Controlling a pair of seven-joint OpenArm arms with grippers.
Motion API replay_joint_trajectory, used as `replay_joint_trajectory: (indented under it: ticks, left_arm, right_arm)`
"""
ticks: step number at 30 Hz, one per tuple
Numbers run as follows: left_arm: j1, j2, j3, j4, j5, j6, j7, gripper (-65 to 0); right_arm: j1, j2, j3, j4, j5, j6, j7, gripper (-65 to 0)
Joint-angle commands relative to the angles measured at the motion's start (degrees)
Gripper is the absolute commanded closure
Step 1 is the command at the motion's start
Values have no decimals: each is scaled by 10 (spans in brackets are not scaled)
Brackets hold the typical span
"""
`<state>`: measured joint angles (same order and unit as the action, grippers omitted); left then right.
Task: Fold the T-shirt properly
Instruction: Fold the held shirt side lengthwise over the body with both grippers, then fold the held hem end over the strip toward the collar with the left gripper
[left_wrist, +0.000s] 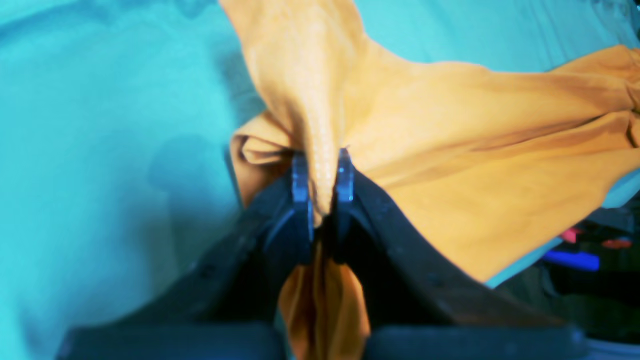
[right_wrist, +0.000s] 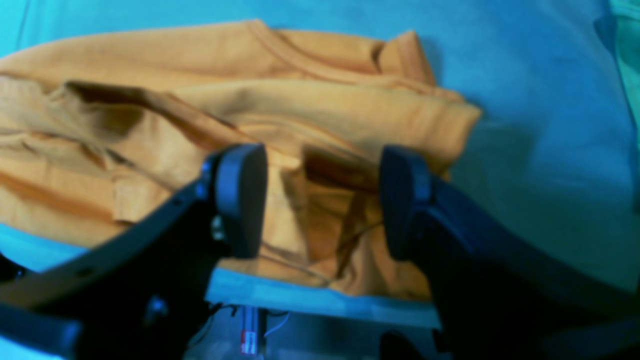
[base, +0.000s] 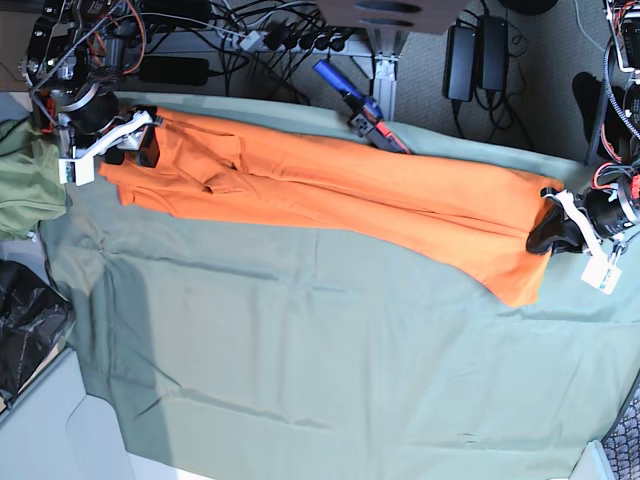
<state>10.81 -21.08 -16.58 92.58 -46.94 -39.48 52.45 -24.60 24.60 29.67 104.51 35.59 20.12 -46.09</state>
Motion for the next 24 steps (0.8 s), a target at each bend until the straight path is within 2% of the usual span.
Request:
replay_joint_trajectory:
  ticks: [1,6,10,13,18,21,24]
  left_arm:
    - [-9,-12,-4,8,3,-5,-19,0]
    - [-47,-31,-3,2,61,-5,-30,0]
    - [-57,-53,2,7,49,-5,-21,0]
    - [-49,-55,17,32,43,-5,-12,0]
    - [-21,-21,77,137,49,-5,-12,0]
    - [-9,7,139,198,84,-5,-12,0]
    - [-3,30,203,212,137,-5,-12,0]
  right_arm:
    - [2,9,7,8,4,37,16,-360]
    - [3,9,6,8,11,37,15,-360]
    - [3,9,7,8,11,37,15,-360]
    - [3,9,7,8,10,37,19,-360]
    - [4,9,6,8,9,37,31,-360]
    - [12,9,6,8,8,37,30,-360]
    - [14,9,6,8,8,37,30,-360]
